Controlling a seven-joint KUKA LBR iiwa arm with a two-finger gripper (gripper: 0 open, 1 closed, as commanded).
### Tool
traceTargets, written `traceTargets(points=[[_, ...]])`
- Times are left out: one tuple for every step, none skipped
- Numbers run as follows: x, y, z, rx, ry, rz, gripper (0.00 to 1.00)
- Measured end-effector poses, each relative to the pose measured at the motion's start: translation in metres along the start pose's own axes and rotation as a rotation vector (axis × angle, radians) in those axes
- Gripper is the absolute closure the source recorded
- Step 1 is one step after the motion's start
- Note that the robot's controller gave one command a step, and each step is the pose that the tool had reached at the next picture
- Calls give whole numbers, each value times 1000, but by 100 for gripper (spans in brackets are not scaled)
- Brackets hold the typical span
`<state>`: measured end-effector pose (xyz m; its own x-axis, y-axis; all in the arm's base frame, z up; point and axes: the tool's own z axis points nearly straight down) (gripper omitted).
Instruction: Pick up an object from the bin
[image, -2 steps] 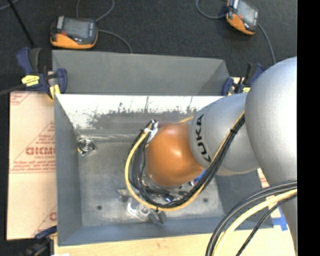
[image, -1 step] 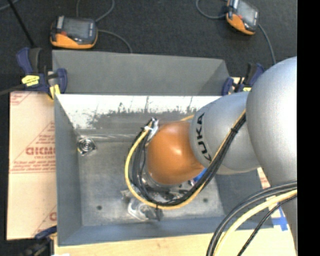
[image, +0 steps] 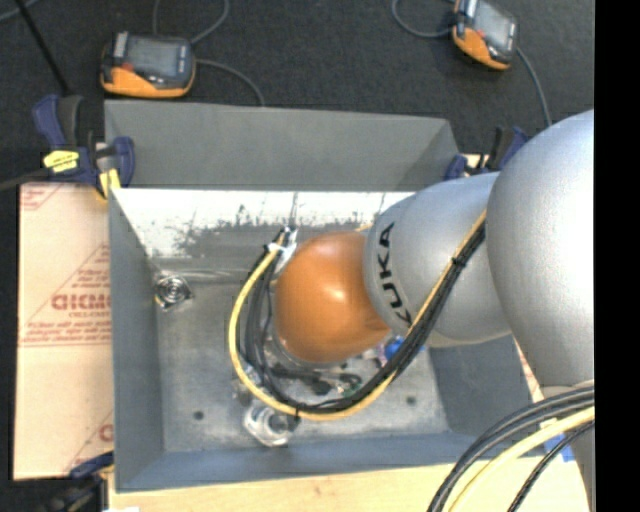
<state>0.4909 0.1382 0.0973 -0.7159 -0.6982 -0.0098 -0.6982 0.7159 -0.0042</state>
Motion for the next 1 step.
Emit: traceTargets(points=[[-14,-25,-92,3,-1,21,100]])
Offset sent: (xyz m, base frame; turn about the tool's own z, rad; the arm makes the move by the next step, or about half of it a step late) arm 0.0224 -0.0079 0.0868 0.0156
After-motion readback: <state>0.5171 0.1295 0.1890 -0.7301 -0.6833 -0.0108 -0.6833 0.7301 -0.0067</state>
